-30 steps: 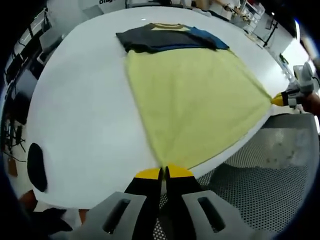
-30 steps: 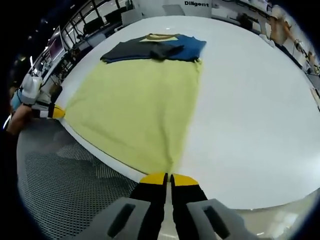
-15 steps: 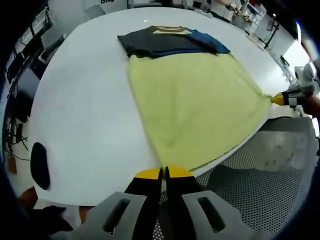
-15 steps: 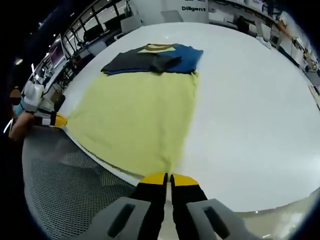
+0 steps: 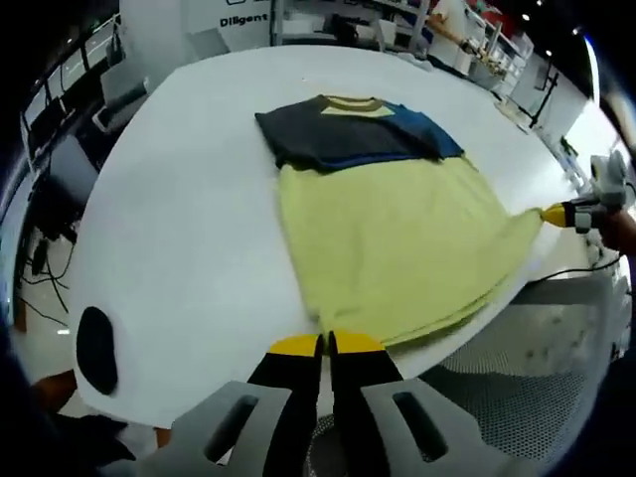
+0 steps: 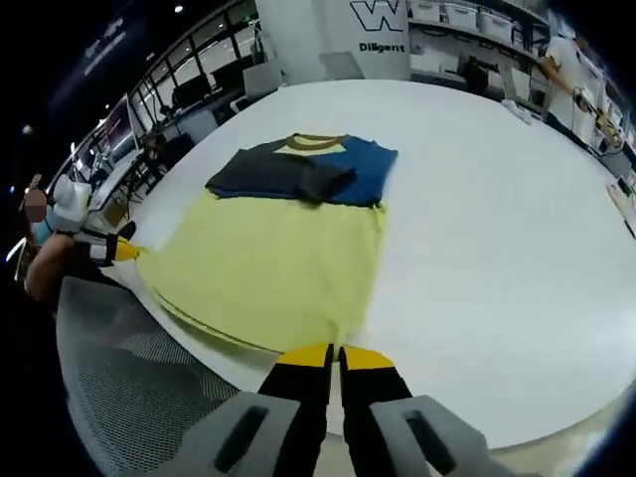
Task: Fold the garment on the visible template until the final outline fits inside the template.
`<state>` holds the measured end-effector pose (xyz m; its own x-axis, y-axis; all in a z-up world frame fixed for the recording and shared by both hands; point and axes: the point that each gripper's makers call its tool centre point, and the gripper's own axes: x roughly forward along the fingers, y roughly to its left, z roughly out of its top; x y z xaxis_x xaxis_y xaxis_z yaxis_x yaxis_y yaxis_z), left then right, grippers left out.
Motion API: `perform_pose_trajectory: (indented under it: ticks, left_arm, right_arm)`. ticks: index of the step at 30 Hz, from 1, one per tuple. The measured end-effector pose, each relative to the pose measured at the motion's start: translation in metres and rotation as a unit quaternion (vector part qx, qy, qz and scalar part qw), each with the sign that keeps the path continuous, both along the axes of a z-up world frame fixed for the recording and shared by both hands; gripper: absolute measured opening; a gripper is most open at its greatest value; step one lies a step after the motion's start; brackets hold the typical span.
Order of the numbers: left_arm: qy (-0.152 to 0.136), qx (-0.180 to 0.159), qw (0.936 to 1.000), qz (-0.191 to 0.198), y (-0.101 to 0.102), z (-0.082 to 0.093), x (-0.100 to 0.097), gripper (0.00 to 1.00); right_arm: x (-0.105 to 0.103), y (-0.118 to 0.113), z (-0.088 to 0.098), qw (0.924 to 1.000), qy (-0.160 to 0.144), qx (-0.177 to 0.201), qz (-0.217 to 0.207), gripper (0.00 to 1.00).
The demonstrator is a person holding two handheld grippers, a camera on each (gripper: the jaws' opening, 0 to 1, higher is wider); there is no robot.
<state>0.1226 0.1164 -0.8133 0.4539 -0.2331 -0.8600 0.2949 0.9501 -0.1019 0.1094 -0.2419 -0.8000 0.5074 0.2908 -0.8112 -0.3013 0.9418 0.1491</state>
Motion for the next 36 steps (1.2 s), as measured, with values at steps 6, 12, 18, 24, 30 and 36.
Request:
perform_pose_trajectory:
  ticks: [6,12,18,24,30,36]
  left_arm:
    - [-0.029,-0.006,0.9995,0.008,-0.001,0.016,0.025,0.04]
    - [-0.057,-0.007,0.9983,0.008,-0.003,0.031,0.048,0.04]
    - [-0.067,-0.011,0.9977,0.011,-0.003,0.039,0.066,0.04]
    - [-0.092,-0.013,0.9956,0.012,-0.005,0.055,0.09,0.04]
    - [-0.11,-0.005,0.9938,0.01,-0.007,0.063,0.11,0.03]
    - [-0.12,-0.004,0.9927,0.014,-0.007,0.069,0.131,0.03]
  right_arm:
    - [0.021,0.0,0.016,0.9996,-0.028,-0.001,0.0,0.0]
    - [0.042,0.0,0.032,0.9986,-0.051,-0.008,0.01,0.0]
    - [0.059,0.001,0.043,0.9977,-0.066,-0.007,0.016,0.0]
    - [0.079,0.004,0.053,0.9964,-0.078,-0.019,0.028,0.0]
    - [0.109,0.004,0.062,0.9947,-0.095,-0.021,0.032,0.0]
    - [0.132,0.0,0.069,0.9931,-0.107,-0.027,0.041,0.0]
